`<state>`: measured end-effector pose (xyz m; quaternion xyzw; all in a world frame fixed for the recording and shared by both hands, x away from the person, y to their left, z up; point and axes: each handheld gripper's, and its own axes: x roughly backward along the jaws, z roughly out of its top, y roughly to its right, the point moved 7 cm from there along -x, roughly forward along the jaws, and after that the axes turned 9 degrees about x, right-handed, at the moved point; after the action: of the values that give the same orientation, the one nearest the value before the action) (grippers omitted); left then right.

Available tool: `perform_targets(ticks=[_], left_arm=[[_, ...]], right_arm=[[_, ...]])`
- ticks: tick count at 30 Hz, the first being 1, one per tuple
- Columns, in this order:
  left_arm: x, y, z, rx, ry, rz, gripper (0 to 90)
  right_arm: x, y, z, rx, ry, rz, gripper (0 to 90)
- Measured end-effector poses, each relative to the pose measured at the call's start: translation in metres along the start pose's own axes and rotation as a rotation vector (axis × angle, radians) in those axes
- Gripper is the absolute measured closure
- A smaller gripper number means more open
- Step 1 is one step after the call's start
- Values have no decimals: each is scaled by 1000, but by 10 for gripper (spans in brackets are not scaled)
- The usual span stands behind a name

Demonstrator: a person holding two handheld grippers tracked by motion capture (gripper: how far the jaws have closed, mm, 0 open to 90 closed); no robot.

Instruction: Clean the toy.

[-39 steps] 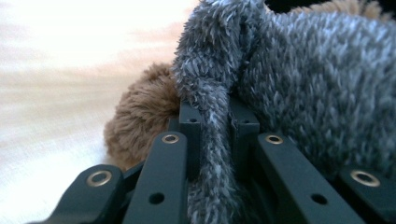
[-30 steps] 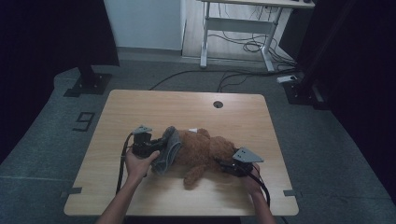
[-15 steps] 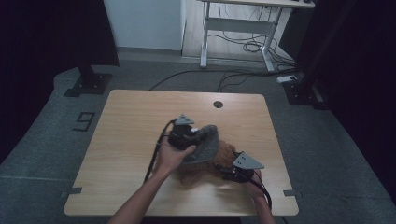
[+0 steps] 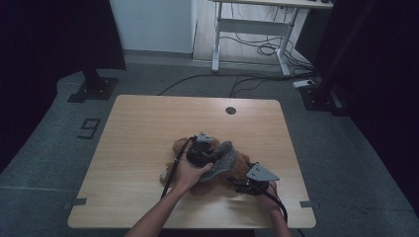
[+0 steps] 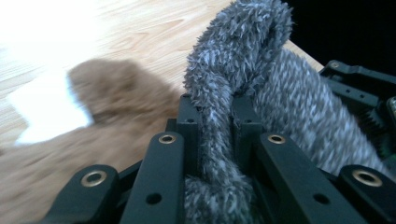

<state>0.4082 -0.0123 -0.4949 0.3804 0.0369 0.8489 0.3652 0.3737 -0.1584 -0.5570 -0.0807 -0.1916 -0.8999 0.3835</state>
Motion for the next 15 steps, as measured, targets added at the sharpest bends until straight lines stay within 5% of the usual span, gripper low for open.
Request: perform_targets(ticks=[7,15], left_arm=[[39,-42,-9,61,36,52,769],[61,-78,-23,118,51,104,769]], right_arm=[[0,0,0,-3,1,-7,255],[0,-1,0,-4,2,-8,253]])
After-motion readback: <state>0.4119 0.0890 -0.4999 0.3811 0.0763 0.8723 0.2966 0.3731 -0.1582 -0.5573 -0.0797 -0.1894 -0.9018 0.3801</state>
